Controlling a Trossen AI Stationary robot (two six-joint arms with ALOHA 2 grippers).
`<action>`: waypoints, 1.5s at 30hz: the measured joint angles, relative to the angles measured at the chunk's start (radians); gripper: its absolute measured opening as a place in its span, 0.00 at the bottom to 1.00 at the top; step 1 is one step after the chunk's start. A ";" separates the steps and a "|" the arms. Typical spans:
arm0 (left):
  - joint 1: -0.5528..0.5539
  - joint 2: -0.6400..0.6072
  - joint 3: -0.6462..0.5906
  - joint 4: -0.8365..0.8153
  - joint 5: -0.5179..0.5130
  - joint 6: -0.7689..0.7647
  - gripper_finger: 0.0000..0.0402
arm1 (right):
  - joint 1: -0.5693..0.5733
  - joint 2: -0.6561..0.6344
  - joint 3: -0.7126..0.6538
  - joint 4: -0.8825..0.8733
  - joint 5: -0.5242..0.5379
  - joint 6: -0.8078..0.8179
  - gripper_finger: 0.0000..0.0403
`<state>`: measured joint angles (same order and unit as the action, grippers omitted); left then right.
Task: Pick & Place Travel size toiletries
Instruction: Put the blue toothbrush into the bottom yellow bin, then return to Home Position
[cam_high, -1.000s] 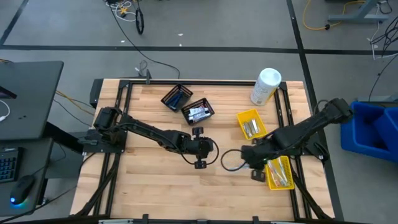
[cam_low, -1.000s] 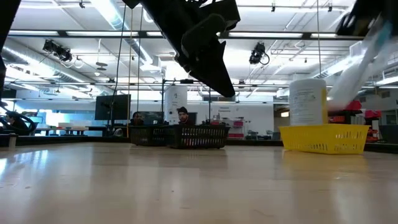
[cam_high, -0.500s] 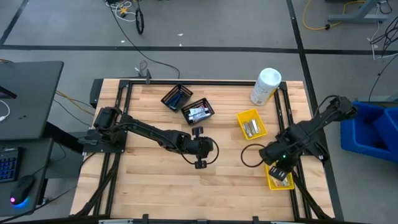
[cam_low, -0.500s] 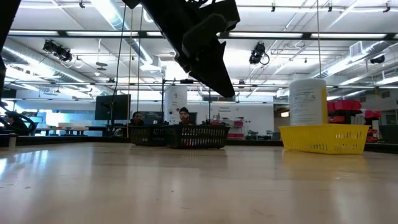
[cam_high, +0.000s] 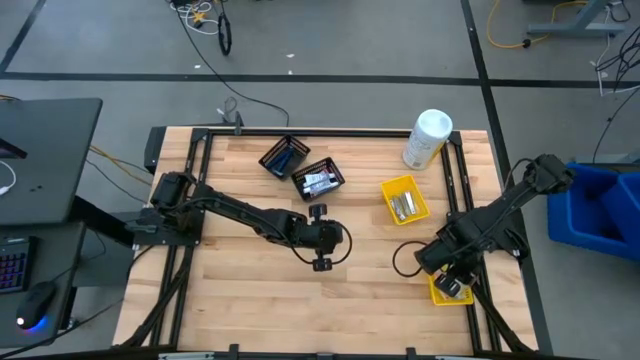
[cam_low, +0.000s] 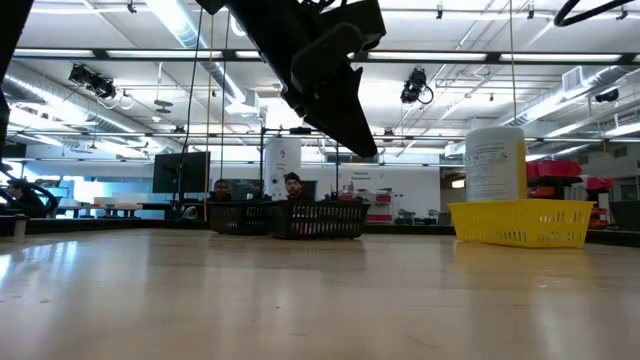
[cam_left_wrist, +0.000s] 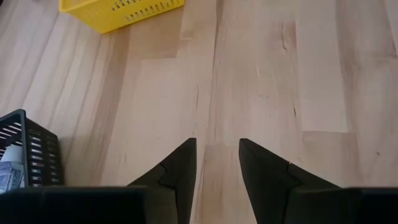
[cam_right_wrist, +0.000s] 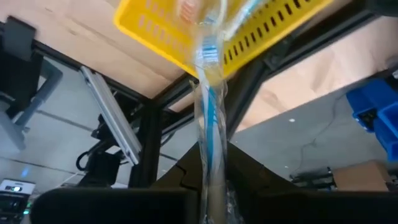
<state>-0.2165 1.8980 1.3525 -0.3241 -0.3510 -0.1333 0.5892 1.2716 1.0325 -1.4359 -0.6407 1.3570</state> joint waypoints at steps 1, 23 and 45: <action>0.000 0.000 0.000 0.000 0.000 0.000 0.32 | -0.002 0.000 -0.004 0.011 0.000 -0.001 0.11; 0.000 0.000 0.000 0.001 0.000 0.018 0.32 | -0.057 0.000 -0.056 0.030 0.144 -0.129 0.43; -0.068 -0.071 -0.001 -0.138 -0.039 0.105 0.28 | -0.178 0.000 -0.056 0.459 0.854 -0.690 0.38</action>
<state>-0.2844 1.8268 1.3514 -0.4620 -0.3898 -0.0284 0.4107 1.2713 0.9764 -0.9771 0.2137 0.6673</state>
